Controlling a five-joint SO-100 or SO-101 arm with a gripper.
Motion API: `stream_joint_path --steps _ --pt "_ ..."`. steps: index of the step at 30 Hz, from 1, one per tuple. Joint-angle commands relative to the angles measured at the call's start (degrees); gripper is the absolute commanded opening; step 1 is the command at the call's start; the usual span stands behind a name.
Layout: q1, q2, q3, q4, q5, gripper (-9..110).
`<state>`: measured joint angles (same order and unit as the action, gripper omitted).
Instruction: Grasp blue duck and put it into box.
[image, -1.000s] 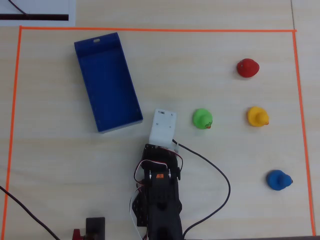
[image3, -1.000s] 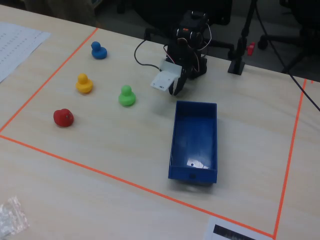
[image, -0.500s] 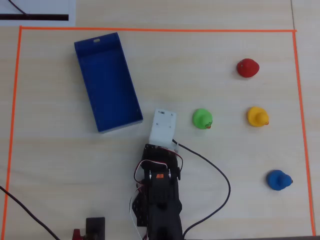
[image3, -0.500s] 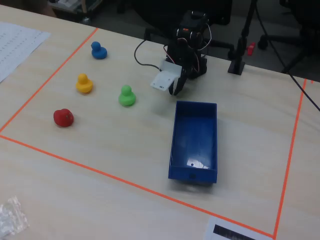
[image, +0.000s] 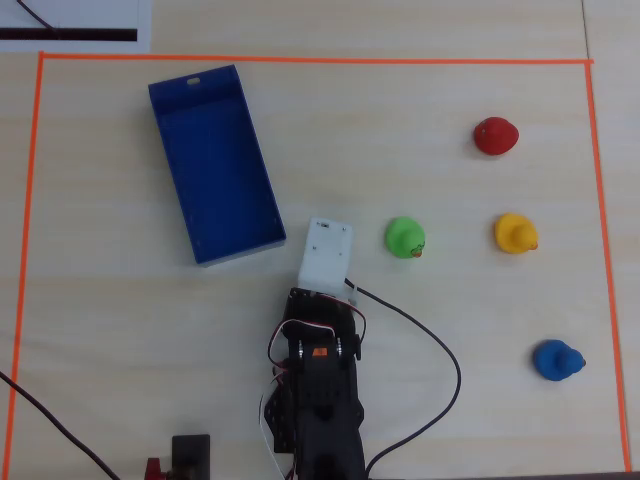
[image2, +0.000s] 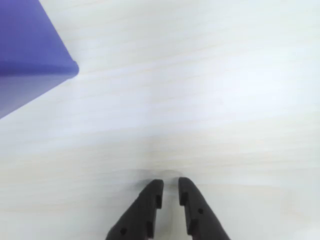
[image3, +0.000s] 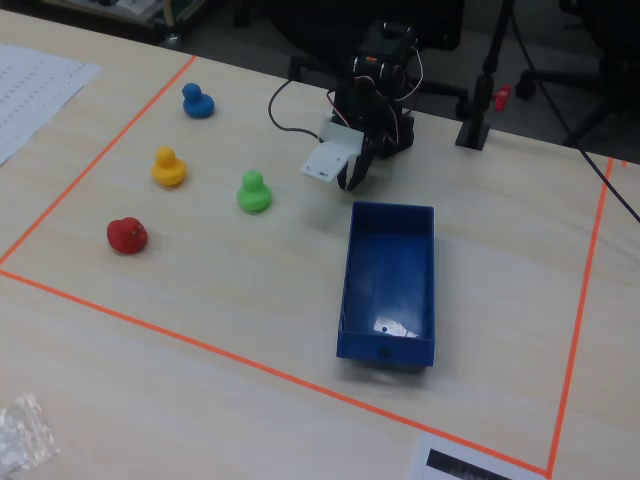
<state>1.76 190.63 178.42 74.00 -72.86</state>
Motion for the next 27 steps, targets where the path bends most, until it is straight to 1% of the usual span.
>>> stream_joint_path --steps 1,26,27 --pt "0.4 -0.9 -0.2 1.1 0.2 0" --pt "-0.4 -0.9 -0.2 1.1 0.2 0" --pt "-0.4 -0.9 -0.2 1.1 0.2 3"
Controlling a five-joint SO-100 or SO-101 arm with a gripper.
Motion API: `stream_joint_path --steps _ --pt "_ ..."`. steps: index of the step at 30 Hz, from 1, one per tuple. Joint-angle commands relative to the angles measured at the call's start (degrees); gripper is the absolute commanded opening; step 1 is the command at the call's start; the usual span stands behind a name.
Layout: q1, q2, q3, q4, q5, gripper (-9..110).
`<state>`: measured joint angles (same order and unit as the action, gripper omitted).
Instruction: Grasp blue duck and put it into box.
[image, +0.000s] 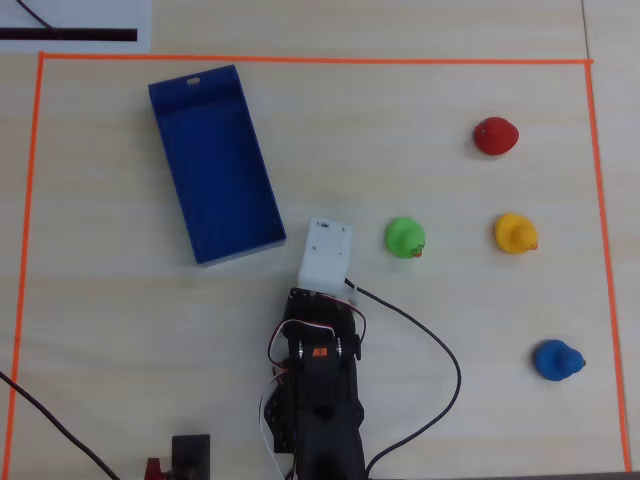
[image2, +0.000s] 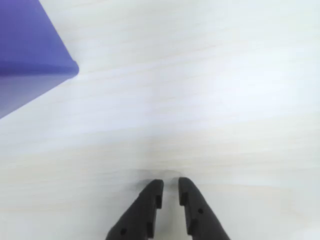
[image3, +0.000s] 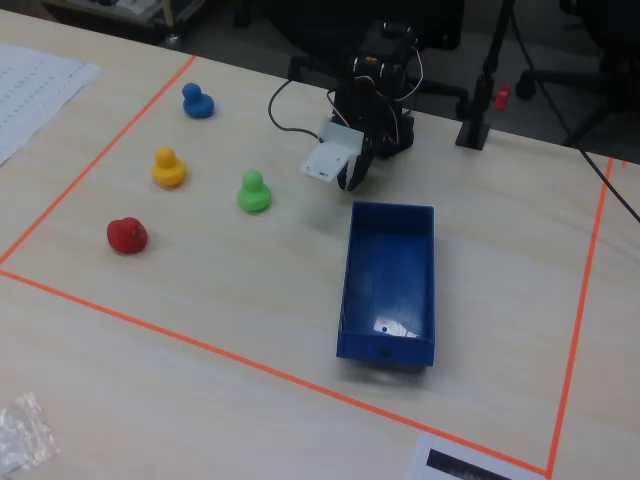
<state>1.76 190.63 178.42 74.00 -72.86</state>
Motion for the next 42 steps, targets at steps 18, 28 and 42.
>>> stream_joint_path --steps 18,28,42 --pt "30.0 -30.5 -37.4 -16.7 -4.7 14" --pt "59.7 -59.0 -67.8 -37.0 -10.2 32" --pt "81.3 -82.7 -68.6 -65.0 -12.3 34"
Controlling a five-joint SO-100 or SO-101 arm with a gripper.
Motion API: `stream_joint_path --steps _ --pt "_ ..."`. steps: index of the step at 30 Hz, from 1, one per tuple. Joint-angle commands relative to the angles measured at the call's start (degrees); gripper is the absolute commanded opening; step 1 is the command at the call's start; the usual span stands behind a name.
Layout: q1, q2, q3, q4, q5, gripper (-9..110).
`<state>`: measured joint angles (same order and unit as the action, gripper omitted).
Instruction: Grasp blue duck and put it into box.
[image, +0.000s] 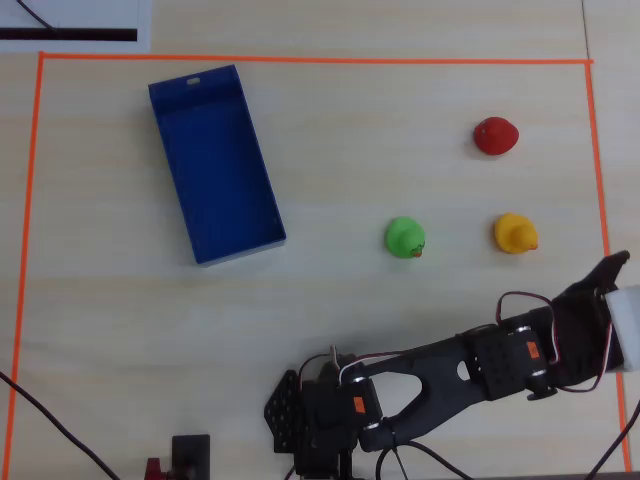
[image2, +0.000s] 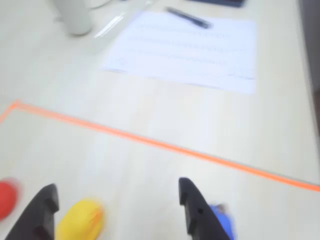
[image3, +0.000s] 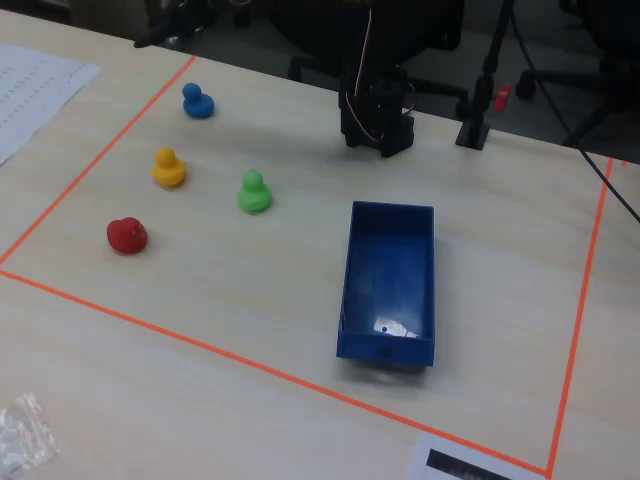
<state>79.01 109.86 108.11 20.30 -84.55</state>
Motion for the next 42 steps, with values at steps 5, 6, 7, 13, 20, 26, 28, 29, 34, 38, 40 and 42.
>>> stream_joint_path --steps 5,6,7,13,20,26,28,29,34,38,40,42 --pt "8.8 -7.1 7.9 -20.0 -2.3 33" --pt "9.3 -7.8 9.8 -22.1 -2.6 33" --pt "9.7 -8.6 11.4 -24.4 -2.8 34" --pt "10.7 -13.6 14.0 -27.7 -3.3 34" --pt "10.8 -19.1 17.1 -33.7 -4.0 34" --pt "11.2 -22.8 19.4 -37.0 -5.4 34" --pt "11.2 -23.7 20.2 -38.0 -5.8 33" --pt "11.2 -24.3 20.3 -38.2 -5.9 33" --pt "11.0 -27.1 21.3 -40.4 -6.3 33" --pt "10.5 -30.1 21.5 -42.6 -6.5 33" --pt "10.3 -31.6 21.3 -42.9 -6.4 27" --pt "9.9 -32.3 20.3 -43.0 -3.5 0"
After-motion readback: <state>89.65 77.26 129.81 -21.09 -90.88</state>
